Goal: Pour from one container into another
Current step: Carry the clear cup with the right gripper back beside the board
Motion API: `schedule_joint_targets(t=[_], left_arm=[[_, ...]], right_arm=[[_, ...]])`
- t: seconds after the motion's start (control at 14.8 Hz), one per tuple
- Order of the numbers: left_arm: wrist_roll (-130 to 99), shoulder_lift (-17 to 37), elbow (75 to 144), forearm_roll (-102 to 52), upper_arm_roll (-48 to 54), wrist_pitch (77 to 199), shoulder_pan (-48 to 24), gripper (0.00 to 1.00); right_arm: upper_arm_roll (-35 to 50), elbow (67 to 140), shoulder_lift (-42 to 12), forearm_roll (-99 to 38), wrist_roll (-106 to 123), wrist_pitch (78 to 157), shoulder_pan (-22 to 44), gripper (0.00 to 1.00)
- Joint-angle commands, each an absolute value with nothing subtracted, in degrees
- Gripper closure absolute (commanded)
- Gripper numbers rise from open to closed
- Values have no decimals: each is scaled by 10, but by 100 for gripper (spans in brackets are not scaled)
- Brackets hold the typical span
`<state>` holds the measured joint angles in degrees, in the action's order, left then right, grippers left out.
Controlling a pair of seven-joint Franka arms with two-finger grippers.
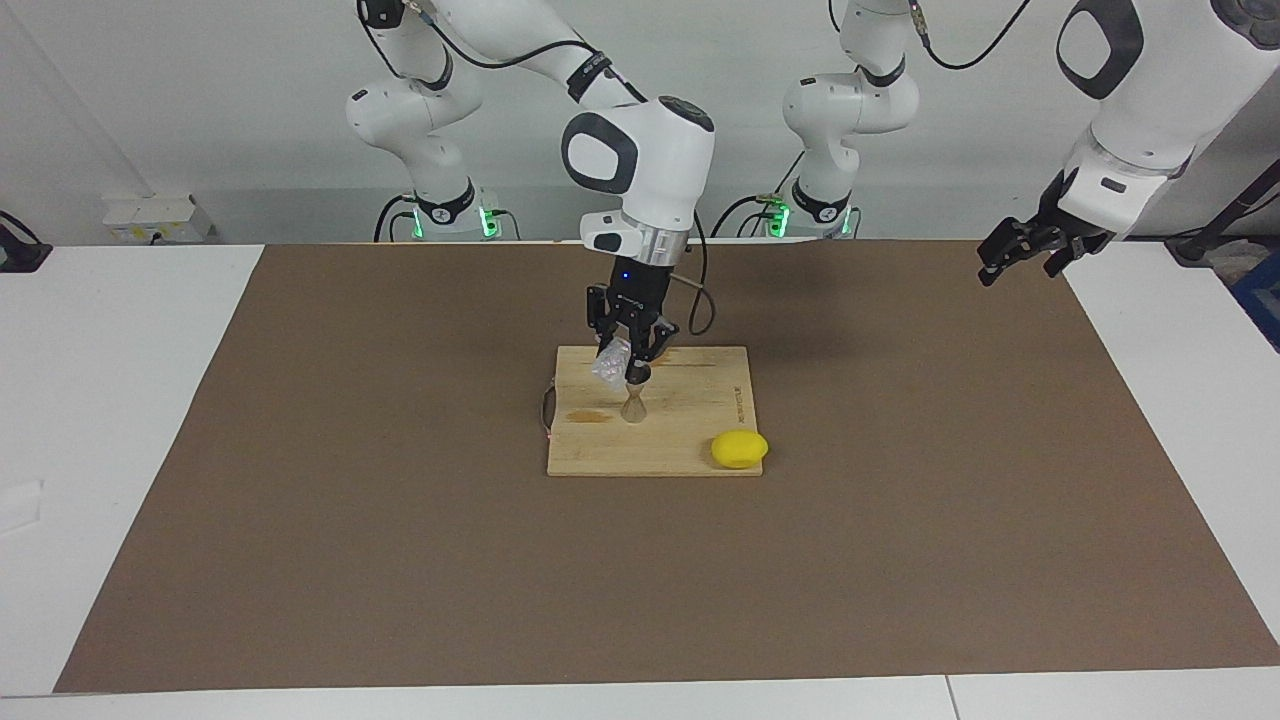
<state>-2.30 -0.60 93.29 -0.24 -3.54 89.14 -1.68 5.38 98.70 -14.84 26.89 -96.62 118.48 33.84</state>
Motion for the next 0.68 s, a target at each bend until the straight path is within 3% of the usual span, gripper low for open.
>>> schedule_joint_targets(t=[0.0, 0.61], left_arm=[[-30, -22, 953, -10, -35, 901, -15, 0], [-31, -22, 953, -10, -35, 901, -15, 0]], right_arm=[[56, 983, -145, 233, -975, 1187, 319, 100], [57, 964, -145, 3, -891, 1188, 196, 100]])
